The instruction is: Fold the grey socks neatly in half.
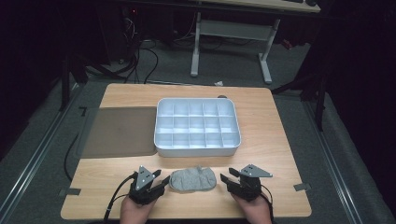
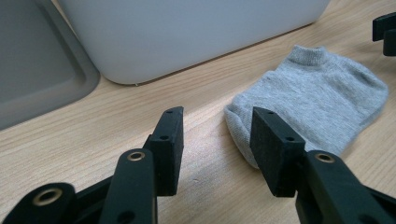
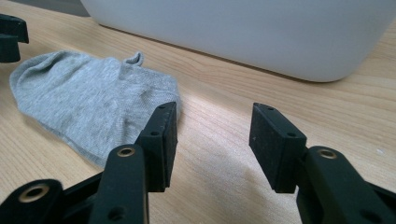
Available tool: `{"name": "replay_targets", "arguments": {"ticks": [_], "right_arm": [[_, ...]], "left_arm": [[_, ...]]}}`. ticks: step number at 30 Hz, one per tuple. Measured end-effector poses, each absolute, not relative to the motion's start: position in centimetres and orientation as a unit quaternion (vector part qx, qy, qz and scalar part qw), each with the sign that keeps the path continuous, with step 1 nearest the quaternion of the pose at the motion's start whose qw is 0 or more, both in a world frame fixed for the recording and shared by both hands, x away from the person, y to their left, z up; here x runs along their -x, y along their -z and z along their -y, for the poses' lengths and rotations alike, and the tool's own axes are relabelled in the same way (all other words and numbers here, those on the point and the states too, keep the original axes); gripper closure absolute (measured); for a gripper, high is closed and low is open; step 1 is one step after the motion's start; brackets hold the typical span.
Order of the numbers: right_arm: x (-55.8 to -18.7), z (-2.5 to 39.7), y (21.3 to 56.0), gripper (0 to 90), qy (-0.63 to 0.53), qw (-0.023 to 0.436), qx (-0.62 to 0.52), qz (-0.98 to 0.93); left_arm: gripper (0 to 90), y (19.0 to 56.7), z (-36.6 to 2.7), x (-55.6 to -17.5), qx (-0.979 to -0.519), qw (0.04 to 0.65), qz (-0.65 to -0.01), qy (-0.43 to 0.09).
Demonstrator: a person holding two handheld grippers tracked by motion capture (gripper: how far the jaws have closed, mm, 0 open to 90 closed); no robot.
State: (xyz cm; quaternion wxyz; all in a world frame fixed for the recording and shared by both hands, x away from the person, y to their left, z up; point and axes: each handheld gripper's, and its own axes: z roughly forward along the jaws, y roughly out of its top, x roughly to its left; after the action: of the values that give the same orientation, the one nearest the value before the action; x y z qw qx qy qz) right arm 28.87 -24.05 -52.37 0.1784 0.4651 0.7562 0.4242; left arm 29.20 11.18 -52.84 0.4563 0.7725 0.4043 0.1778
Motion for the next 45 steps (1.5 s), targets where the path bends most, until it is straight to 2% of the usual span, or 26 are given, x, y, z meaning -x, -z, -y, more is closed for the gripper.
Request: {"name": "replay_targets", "arguments": {"ticks": [9, 14, 22, 30, 38, 45], "right_arm": [[-28.9, 24.1, 52.4, 52.0, -0.426, 0.171, -0.470, -0.754], [-28.9, 23.9, 52.2, 55.5, -0.429, 0.169, -0.463, -0.757], [-30.1, 22.0, 49.7, 54.0, -0.441, 0.182, -0.439, -0.761], [-29.8, 20.2, 51.2, 54.1, -0.405, 0.184, -0.435, -0.783], [-29.5, 20.2, 51.9, 52.9, -0.405, 0.146, -0.462, -0.775], [-29.6, 18.9, 52.9, 52.9, -0.374, 0.145, -0.457, -0.794]], "left_arm": [[53.1, 52.8, -11.1, -29.2, -0.770, 0.460, -0.407, -0.172], [52.0, 52.5, -10.9, -29.3, -0.766, 0.467, -0.411, -0.160], [48.5, 52.4, -9.6, -29.7, -0.773, 0.467, -0.404, -0.145], [46.6, 52.8, -8.1, -29.9, -0.795, 0.438, -0.398, -0.135], [54.3, 53.2, -8.0, -29.7, -0.802, 0.419, -0.403, -0.136], [57.4, 53.3, -8.0, -29.5, -0.806, 0.411, -0.402, -0.143]]}}
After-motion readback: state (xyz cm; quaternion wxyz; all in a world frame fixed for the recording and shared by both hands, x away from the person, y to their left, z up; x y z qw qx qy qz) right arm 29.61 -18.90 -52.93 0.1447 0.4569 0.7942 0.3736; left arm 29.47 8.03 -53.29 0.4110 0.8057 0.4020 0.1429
